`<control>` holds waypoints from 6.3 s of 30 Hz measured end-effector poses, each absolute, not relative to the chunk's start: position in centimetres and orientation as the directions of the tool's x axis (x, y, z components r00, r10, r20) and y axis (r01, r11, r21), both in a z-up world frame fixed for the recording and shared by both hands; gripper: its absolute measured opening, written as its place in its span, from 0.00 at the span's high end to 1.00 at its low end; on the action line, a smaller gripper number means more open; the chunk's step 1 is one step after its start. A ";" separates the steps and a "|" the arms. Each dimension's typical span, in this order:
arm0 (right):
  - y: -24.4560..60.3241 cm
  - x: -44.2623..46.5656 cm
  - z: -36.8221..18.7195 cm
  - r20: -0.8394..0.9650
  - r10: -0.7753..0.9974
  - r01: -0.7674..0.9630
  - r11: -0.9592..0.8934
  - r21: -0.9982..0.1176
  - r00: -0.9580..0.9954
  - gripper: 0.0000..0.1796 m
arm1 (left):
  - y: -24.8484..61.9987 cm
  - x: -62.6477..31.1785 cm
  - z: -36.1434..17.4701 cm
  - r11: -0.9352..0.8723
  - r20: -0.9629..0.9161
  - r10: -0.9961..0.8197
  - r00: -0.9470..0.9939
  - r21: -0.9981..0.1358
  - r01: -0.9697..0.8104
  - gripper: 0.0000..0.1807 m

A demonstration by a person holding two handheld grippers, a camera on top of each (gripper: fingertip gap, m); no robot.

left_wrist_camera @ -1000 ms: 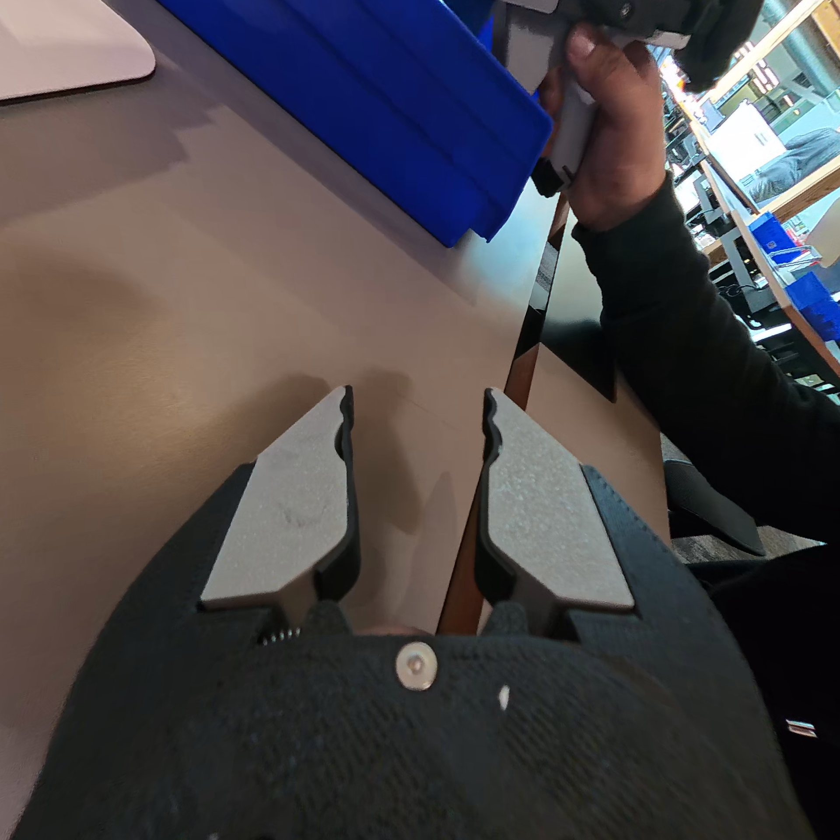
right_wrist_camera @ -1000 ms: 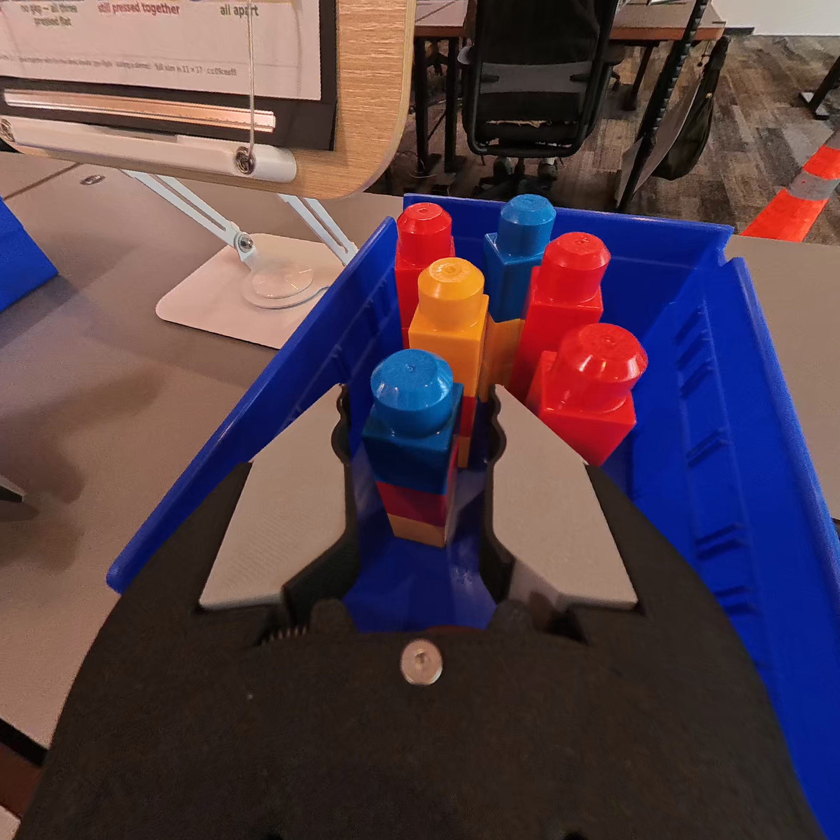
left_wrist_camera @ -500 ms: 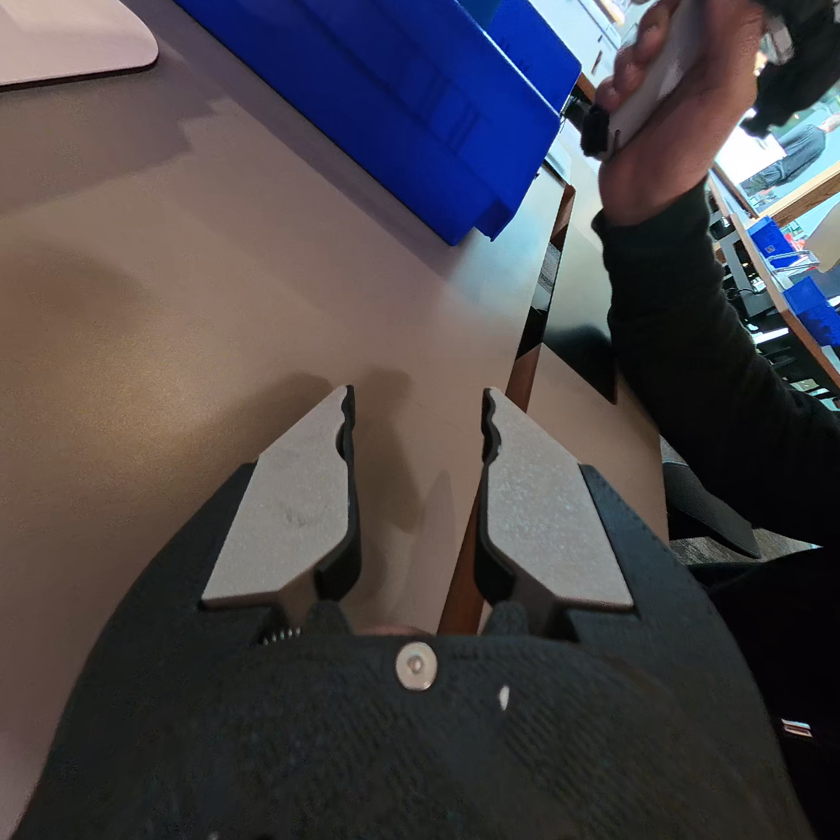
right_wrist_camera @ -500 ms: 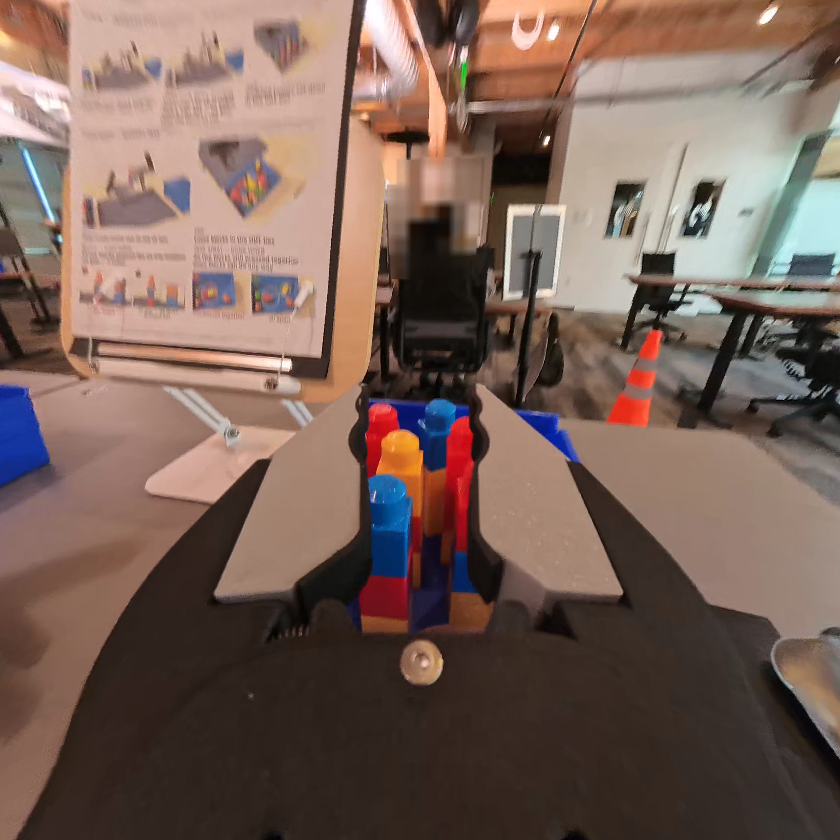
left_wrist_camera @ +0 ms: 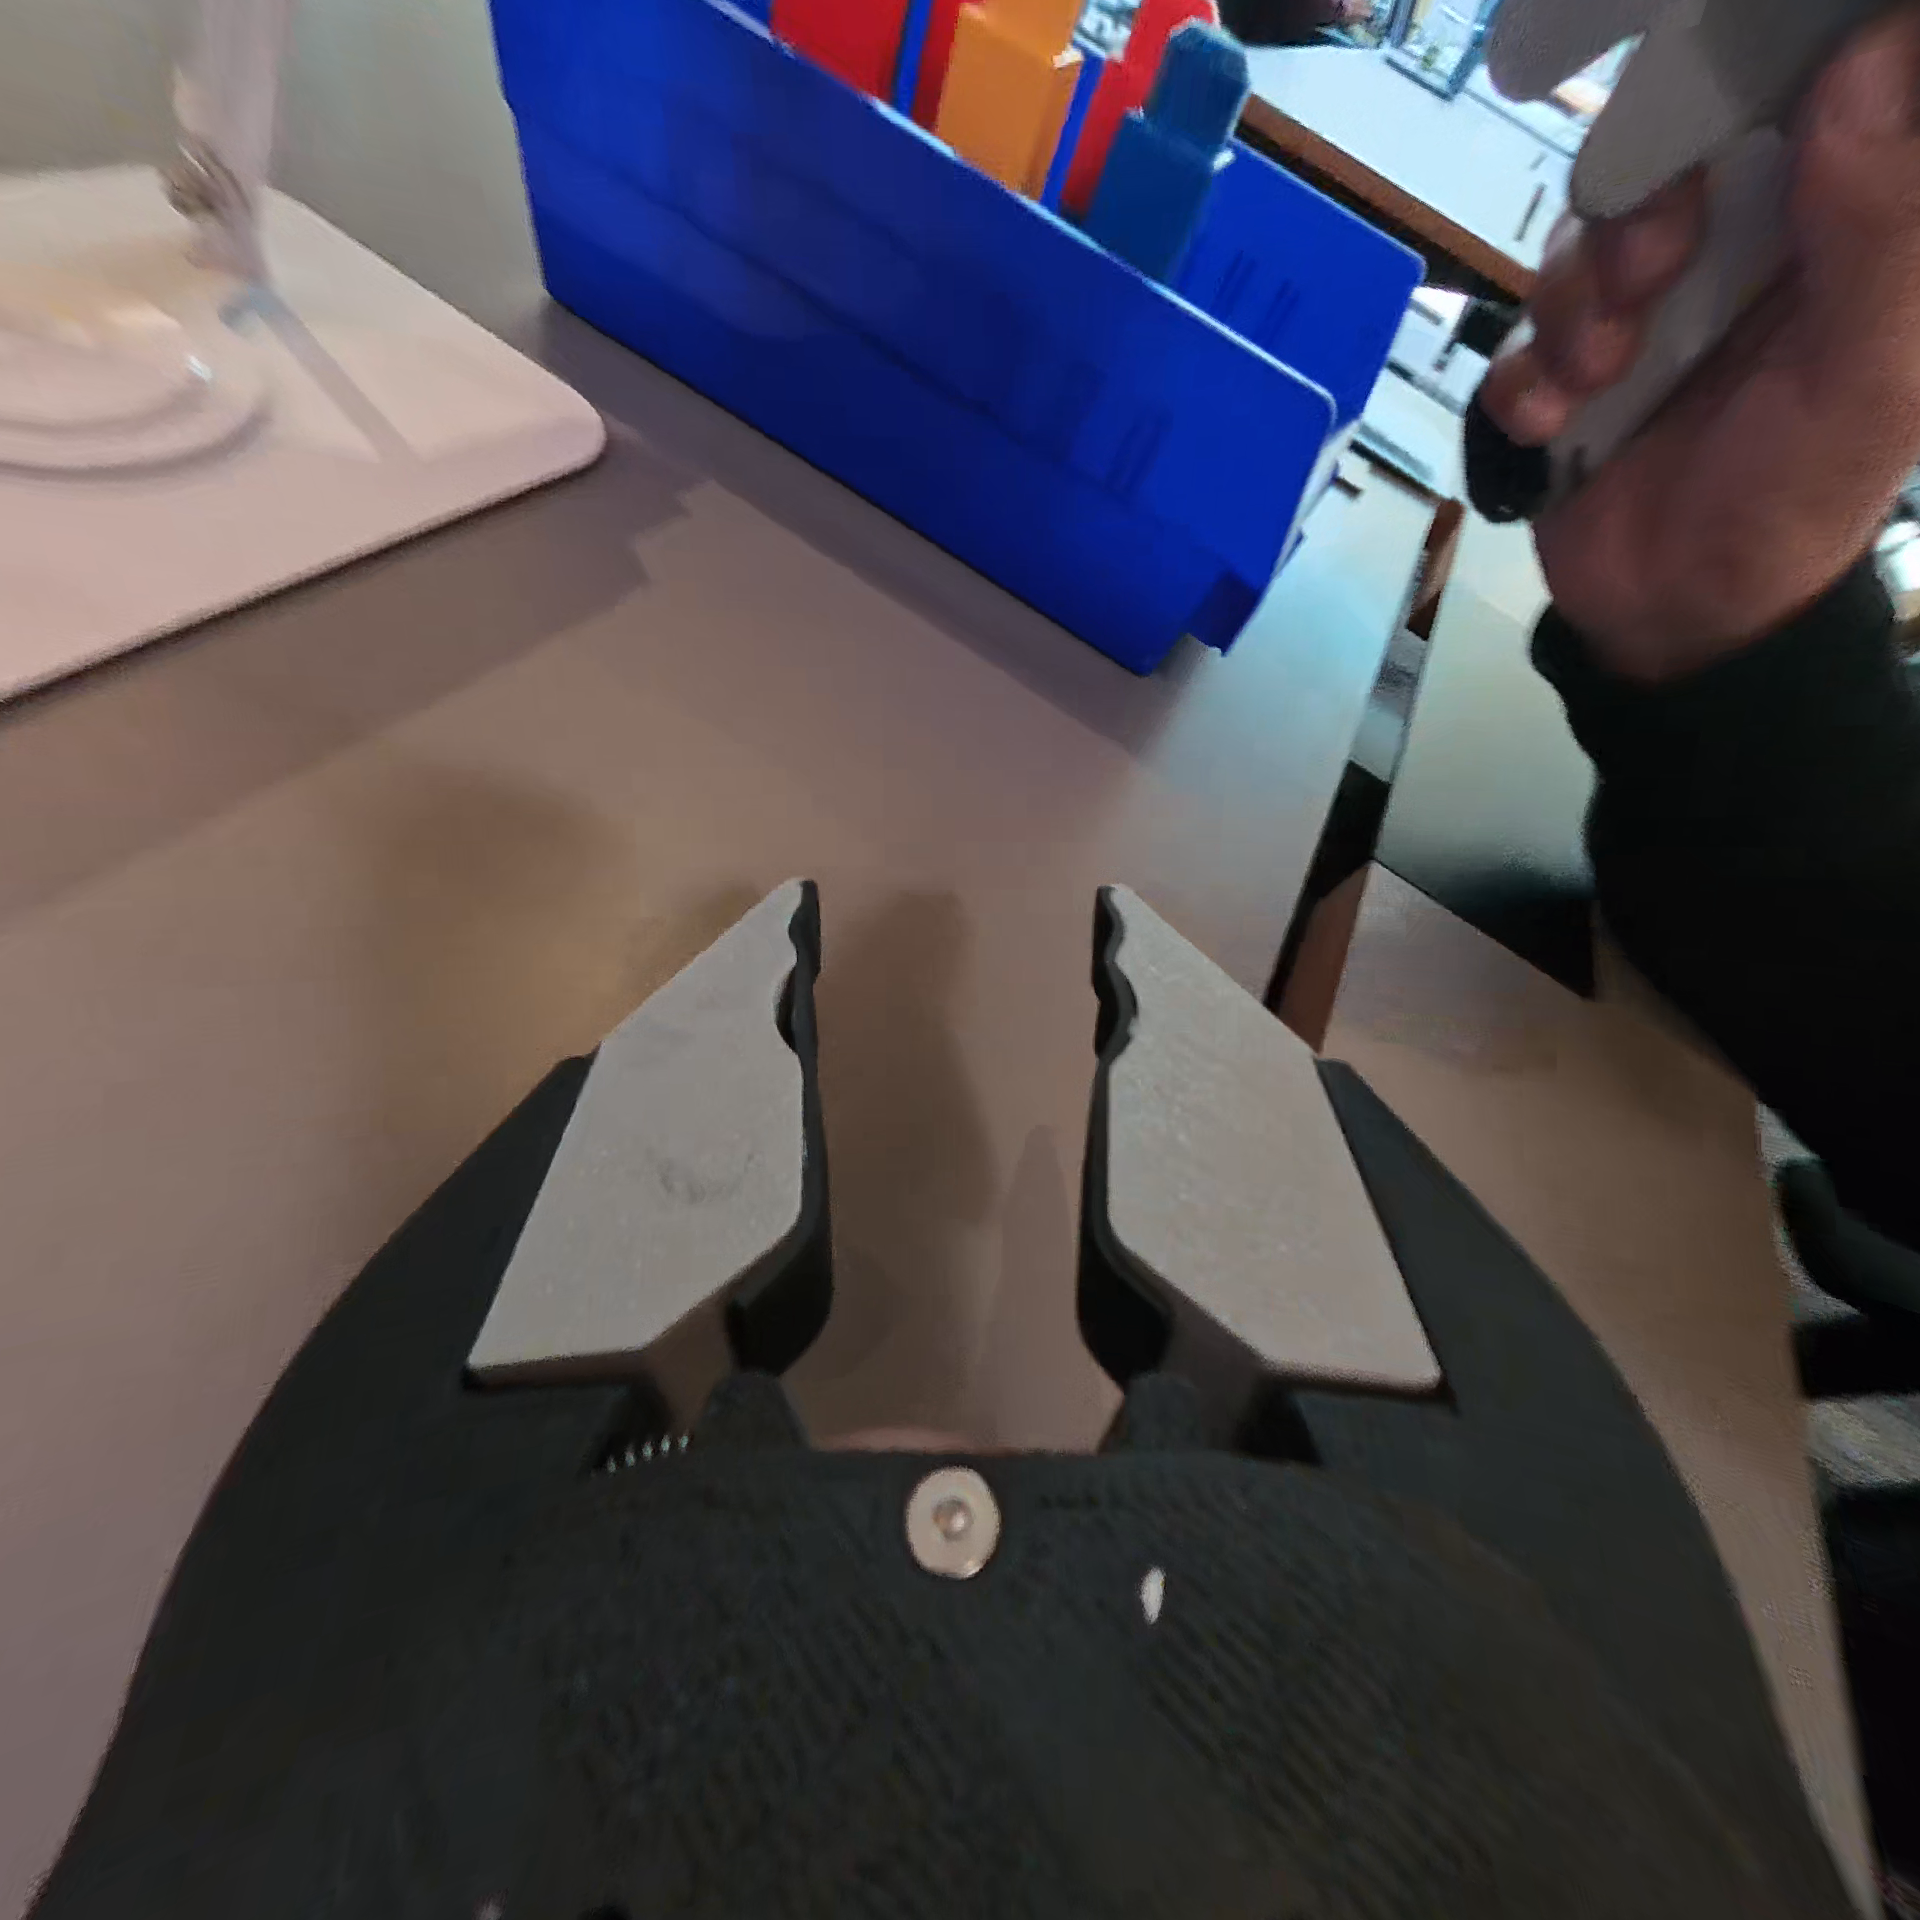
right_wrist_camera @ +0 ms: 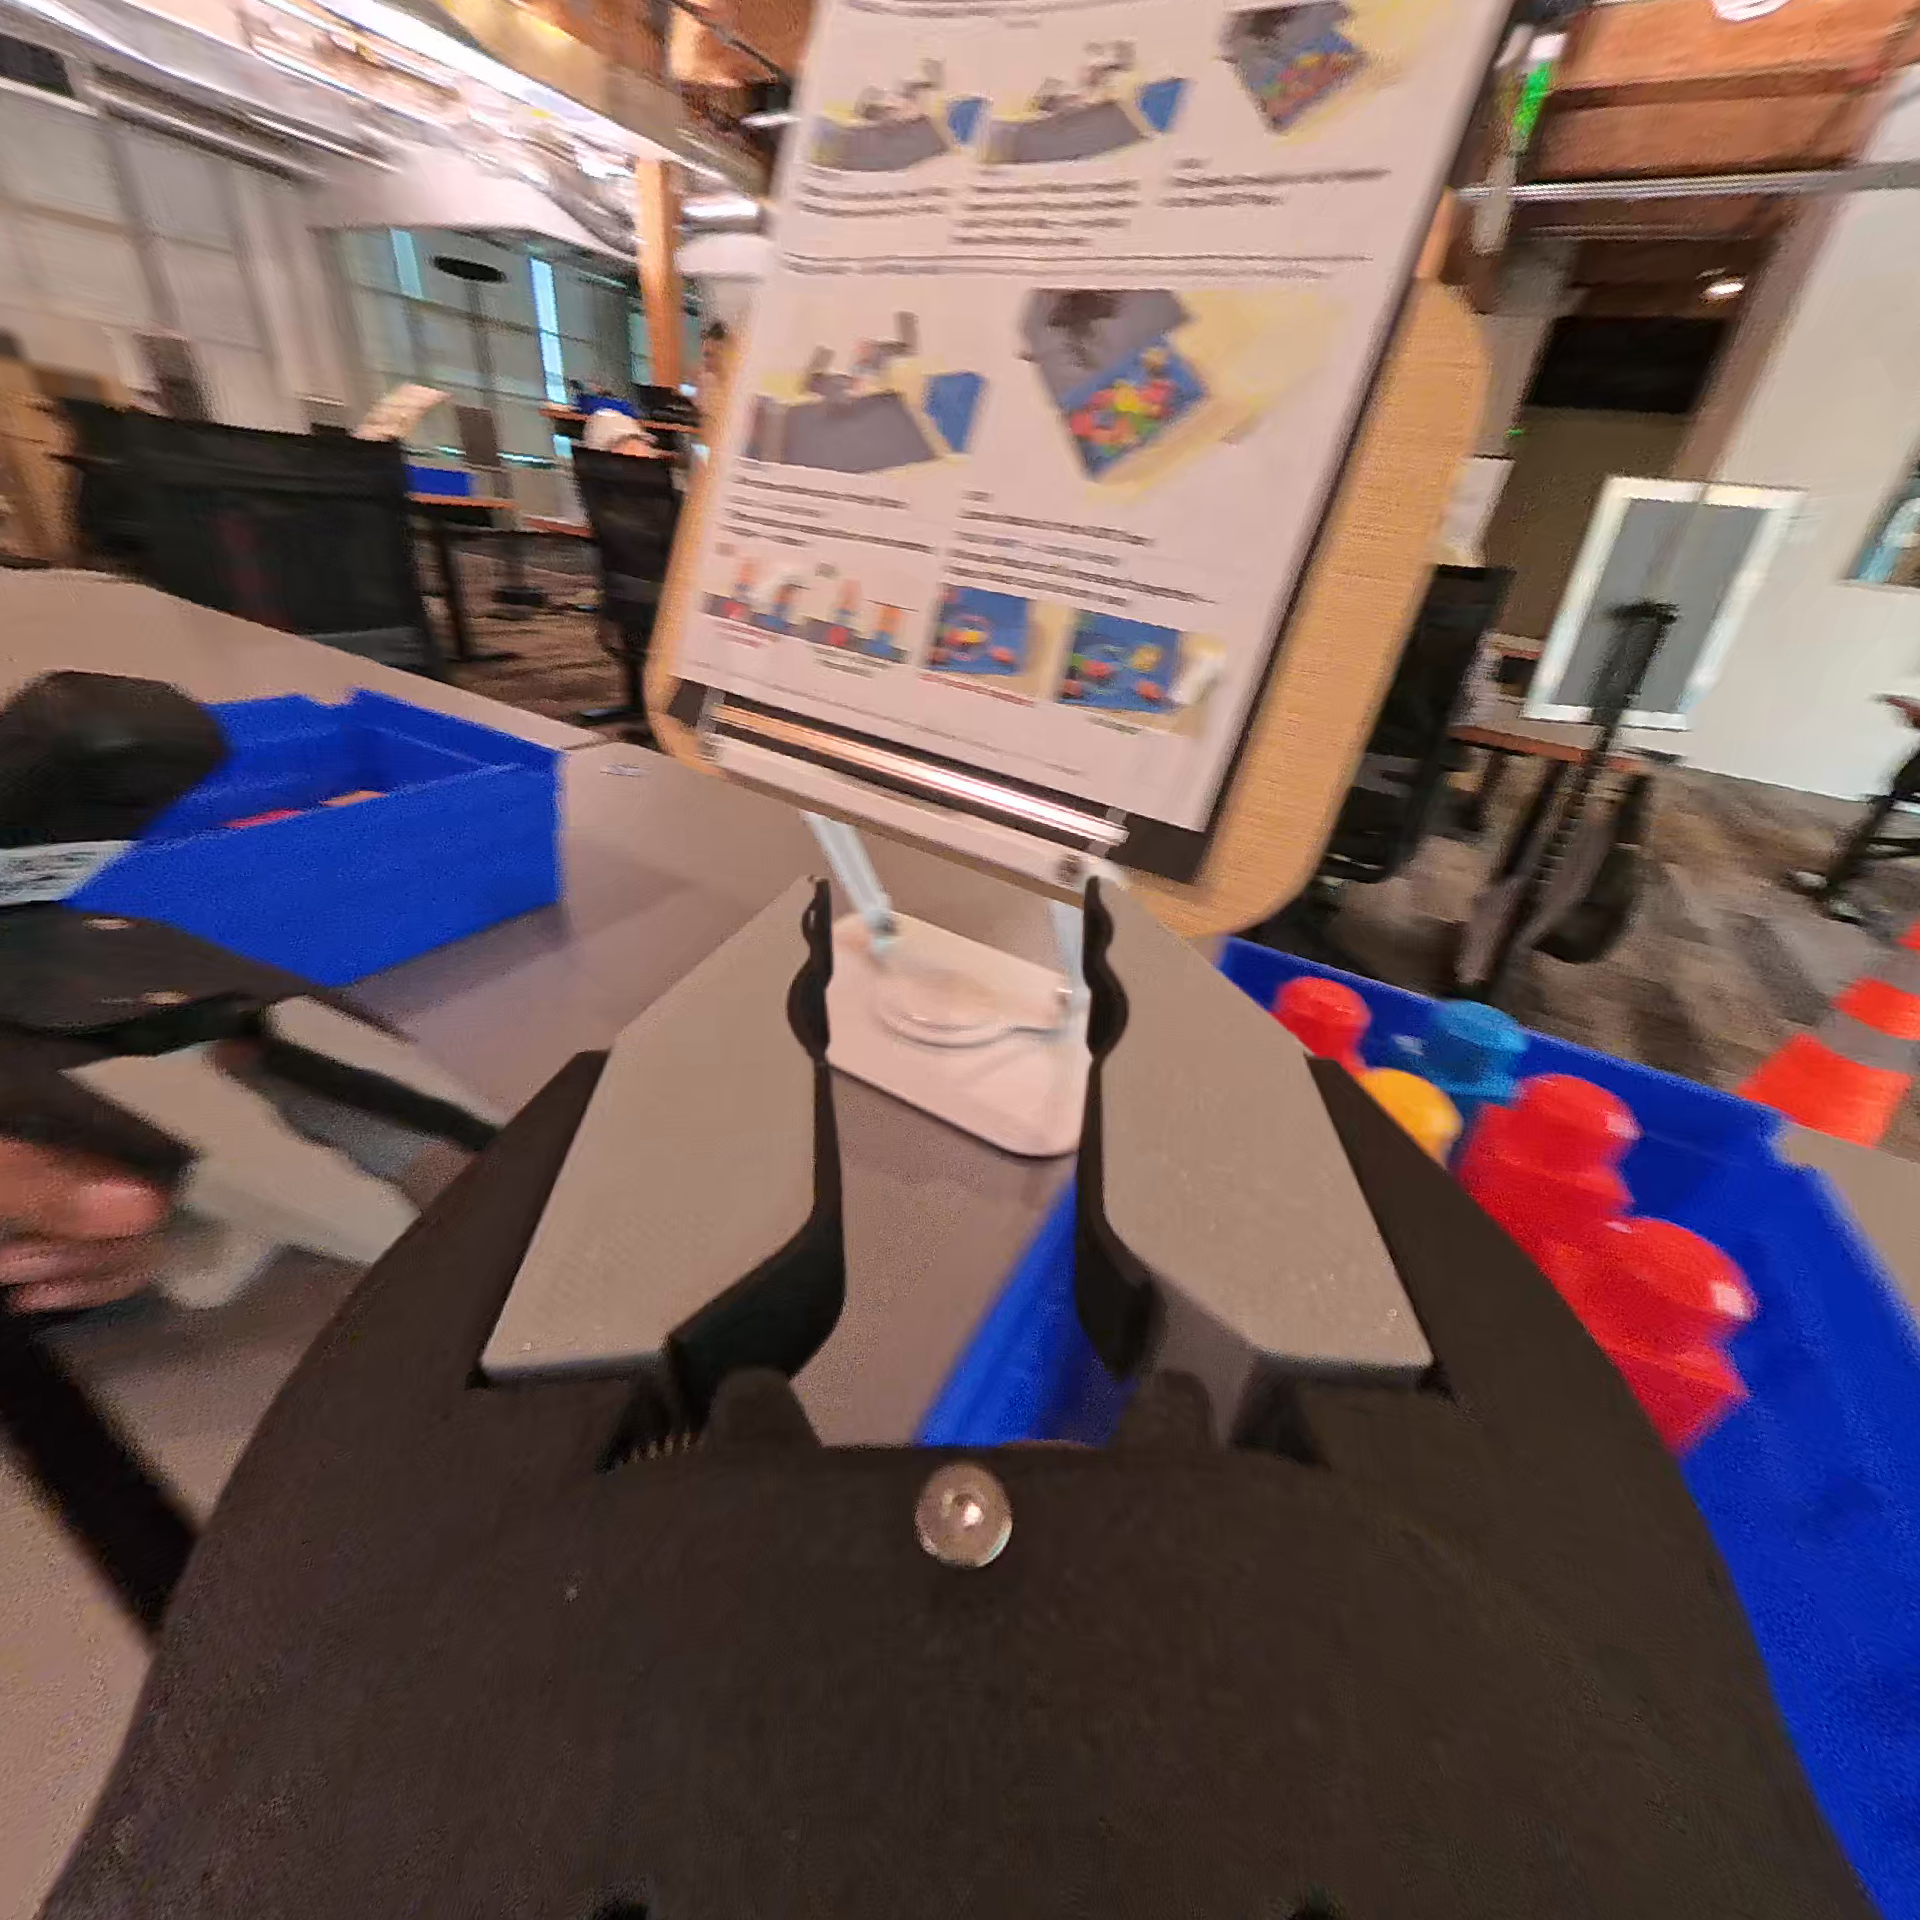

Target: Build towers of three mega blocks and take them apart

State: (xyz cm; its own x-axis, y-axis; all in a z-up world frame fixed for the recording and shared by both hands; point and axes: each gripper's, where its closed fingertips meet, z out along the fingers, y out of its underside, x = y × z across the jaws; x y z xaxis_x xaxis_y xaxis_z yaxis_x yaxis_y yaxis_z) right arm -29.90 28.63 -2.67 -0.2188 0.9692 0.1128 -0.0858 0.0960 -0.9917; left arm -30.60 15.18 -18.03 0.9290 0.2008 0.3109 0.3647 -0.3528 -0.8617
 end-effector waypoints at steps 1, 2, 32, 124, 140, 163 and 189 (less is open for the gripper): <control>27.0 -29.6 -2.5 0.111 0.960 -0.088 0.091 -0.992 -0.256 0.77 | 15.1 -30.9 -17.7 -0.343 0.281 0.215 0.935 -0.875 0.341 0.72; 25.5 -29.3 -2.5 0.123 0.951 -0.091 0.101 -0.991 -0.285 0.79 | 15.1 -31.1 -17.5 -0.334 0.261 0.224 0.939 -0.885 0.326 0.72; 14.7 -36.3 -18.0 0.186 0.923 0.340 0.304 -0.890 -0.338 0.83 | 12.3 -36.1 -17.3 -0.176 0.353 0.479 0.804 -0.858 0.482 0.72; 12.3 -37.9 -22.0 -0.025 0.877 0.551 0.279 -0.787 -0.480 0.73 | -13.9 -47.7 -15.5 -0.540 0.016 0.766 0.642 -0.525 0.657 0.81; 8.5 -30.9 -8.0 -0.158 0.477 0.161 -0.035 -0.986 -0.865 0.81 | 4.8 -32.1 -12.9 -0.774 -0.145 0.035 0.989 -0.630 -0.065 0.81; 9.3 -30.3 -7.9 -0.430 0.274 0.397 -0.167 -0.902 -0.861 1.00 | 7.1 -33.0 -14.2 -0.647 -0.226 0.147 0.963 -0.759 -0.079 0.80; 11.6 -30.1 -8.0 -0.688 0.065 0.656 -0.246 -0.713 -0.723 1.00 | 10.8 -31.6 -12.5 -0.330 -0.238 0.304 0.922 -0.934 -0.133 1.00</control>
State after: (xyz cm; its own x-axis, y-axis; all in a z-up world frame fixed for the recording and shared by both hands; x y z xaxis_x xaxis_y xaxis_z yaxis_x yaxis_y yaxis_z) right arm -30.08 11.56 -8.03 -0.7229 0.0655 -0.6879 0.6563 -0.2462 -0.7132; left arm -31.64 10.77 -12.49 0.9224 0.3039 -0.2384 -0.1326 -0.3305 -0.9345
